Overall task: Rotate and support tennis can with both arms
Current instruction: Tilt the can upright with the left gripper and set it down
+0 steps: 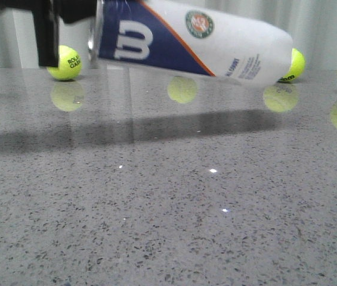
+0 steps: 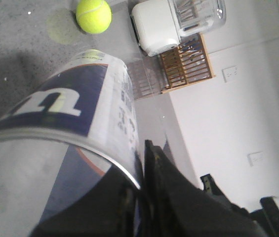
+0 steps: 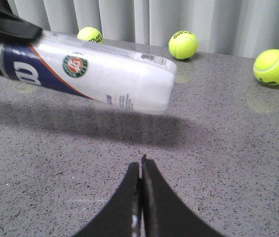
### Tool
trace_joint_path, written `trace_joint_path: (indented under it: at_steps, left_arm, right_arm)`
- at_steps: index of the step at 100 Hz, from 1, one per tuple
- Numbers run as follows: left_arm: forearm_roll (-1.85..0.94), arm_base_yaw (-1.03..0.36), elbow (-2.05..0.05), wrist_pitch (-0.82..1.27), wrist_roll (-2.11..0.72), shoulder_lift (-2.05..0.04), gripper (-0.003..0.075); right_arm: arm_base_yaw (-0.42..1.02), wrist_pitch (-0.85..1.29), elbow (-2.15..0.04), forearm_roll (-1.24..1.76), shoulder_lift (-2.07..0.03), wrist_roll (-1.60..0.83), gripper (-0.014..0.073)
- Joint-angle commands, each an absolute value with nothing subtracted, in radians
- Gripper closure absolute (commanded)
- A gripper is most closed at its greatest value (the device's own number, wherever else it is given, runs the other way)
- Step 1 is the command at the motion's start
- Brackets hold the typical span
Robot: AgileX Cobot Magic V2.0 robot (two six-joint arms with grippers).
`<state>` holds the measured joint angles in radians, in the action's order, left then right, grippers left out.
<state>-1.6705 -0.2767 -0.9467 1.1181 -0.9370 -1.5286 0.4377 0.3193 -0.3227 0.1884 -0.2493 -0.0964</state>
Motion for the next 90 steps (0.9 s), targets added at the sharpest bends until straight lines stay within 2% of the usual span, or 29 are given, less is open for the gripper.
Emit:
trace_joint_path:
  at_steps: [1,26,58,73,90]
  left_arm:
    - [-1.605,-0.287,-1.017,1.086,-0.899,-1.426,0.0739]
    - [-1.135,-0.288,-1.228,1.008,-0.643,-1.278,0.0739]
    - [-0.564,-0.301,-1.549,1.221,-0.279,-1.265,0.0739]
    - [-0.32,-0.389,-1.615,1.278,-0.169,-1.267,0.0739]
    - [-0.189,-0.537,-1.623,1.278,-0.116,-1.292,0.0739]
  right_arm:
    - [0.432,0.242,-0.349,0.188,-0.259,-0.103,0.0652]
    - [0.432,0.242,-0.349,0.188,-0.259,-0.103,0.0652]
    - [0.432,0.242,-0.349,0.188,-0.259,-0.103,0.0652]
    - [0.432,0.242,-0.349,0.188,-0.259,-0.103,0.0652]
    - [0.432,0.242,-0.349,0.188,-0.259,-0.103,0.0652]
